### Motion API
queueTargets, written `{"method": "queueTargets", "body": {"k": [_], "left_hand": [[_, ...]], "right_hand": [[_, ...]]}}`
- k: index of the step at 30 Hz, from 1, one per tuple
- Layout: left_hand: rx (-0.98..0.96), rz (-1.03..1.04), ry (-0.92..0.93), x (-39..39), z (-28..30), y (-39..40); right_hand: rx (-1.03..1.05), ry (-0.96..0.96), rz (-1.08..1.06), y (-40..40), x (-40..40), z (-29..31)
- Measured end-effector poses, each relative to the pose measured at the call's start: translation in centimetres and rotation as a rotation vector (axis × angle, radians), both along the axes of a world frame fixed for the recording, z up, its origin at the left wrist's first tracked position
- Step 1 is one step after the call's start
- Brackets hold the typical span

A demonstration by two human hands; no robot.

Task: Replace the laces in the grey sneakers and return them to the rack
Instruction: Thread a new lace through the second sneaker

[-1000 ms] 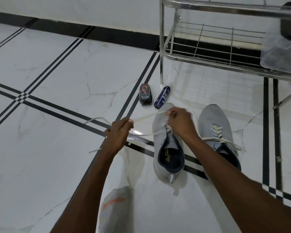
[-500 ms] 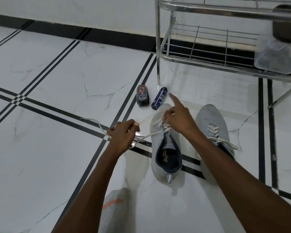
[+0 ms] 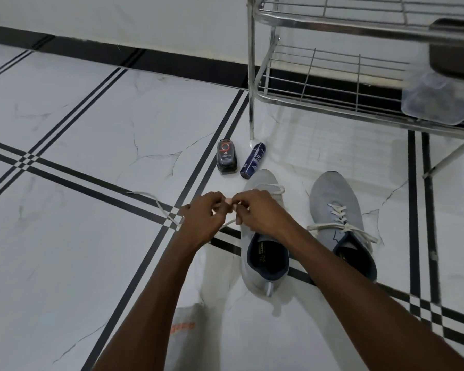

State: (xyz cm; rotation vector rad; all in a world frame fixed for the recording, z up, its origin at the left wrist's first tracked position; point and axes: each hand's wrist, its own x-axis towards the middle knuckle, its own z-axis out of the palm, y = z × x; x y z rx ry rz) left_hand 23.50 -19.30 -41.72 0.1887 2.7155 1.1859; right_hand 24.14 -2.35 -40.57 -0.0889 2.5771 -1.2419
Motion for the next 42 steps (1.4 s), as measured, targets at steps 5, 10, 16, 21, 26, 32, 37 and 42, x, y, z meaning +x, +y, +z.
{"method": "queueTargets", "body": {"k": [5, 10, 16, 21, 26, 32, 37, 42], "left_hand": [[0.182, 0.165, 0.085, -0.2, 0.2, 0.4], [0.763, 0.386, -0.217, 0.0, 0.6, 1.5], [0.744, 0.349, -0.123, -0.6, 0.5, 3.1], [0.513, 0.187, -0.084, -0.5, -1.1, 5.4], [0.216, -0.006, 0.006, -0.3, -2.4, 6.2], [0.087, -0.069, -0.023, 0.3, -2.2, 6.7], [0.033, -0.056, -0.047, 0.4, -1.8, 7.5], [0.013, -0.041, -0.026, 0.7, -2.0, 8.0]], "right_hand": [[0.005, -0.014, -0.038, 0.4, 0.2, -0.1], [-0.080, -0.120, -0.053, 1.4, 0.5, 0.2], [-0.002, -0.122, -0.329, 6.3, 0.9, 1.5], [0.201, -0.300, -0.150, 5.8, 2.2, 0.9], [0.423, -0.003, -0.221, 4.0, 3.6, -1.0], [-0.037, -0.219, -0.483, 6.5, 3.1, -2.5], [-0.269, -0.348, -0.574, 7.1, 3.0, -3.3], [-0.306, -0.369, -0.570, 7.3, 2.9, -3.5]]}}
